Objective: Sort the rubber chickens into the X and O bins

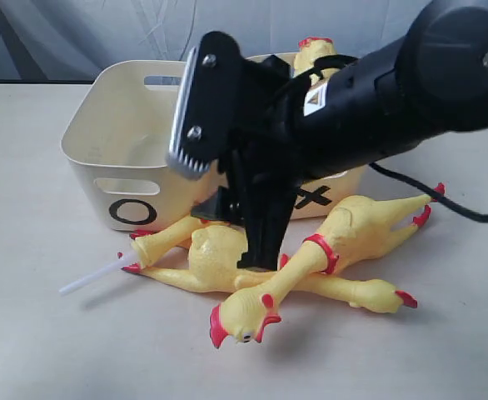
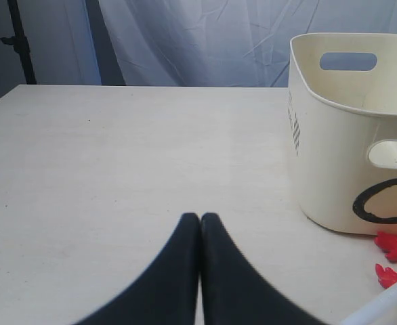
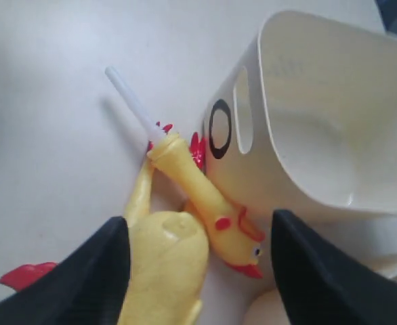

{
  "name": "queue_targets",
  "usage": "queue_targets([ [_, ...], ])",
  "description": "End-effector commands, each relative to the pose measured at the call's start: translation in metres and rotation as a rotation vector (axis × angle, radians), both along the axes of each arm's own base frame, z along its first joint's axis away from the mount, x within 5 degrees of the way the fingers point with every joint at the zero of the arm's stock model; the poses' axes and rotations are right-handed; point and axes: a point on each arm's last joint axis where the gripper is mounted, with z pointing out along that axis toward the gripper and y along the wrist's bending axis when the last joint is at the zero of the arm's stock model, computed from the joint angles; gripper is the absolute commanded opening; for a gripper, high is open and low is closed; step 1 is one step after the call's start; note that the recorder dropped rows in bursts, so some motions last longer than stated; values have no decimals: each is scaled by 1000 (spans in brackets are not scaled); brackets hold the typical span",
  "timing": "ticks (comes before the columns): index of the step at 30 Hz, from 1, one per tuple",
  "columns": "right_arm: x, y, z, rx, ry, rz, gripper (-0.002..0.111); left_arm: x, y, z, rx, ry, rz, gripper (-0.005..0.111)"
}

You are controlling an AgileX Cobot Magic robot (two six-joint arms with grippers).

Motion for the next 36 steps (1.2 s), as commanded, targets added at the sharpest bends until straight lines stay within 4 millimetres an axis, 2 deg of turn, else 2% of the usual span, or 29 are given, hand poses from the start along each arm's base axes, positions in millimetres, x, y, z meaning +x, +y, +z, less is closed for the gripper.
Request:
queue_targets([
  [1, -10, 17, -7, -127, -216, 164, 58, 0, -1, 4, 0, -26, -11, 0],
  [5, -15, 40, -31, -215, -306, 279, 58, 0, -1, 4, 0, -26, -11, 0],
  [11, -5, 71, -58, -122, -402, 285, 58, 0, -1, 4, 0, -26, -11, 0],
  [18, 10, 97, -90, -136, -380, 286, 58, 0, -1, 4, 0, -26, -11, 0],
  [21, 18, 111, -97, -134, -371, 279, 58, 0, -1, 4, 0, -26, -11, 0],
  [26, 18, 129, -110, -161, -341, 305, 58, 0, -1, 4, 0, -26, -11, 0],
  [30, 10, 137, -133, -247, -274, 349, 58, 0, -1, 4, 0, -26, -11, 0],
  [36, 9, 138, -152, -299, -238, 366, 58, 0, -1, 4, 0, -26, -11, 0],
])
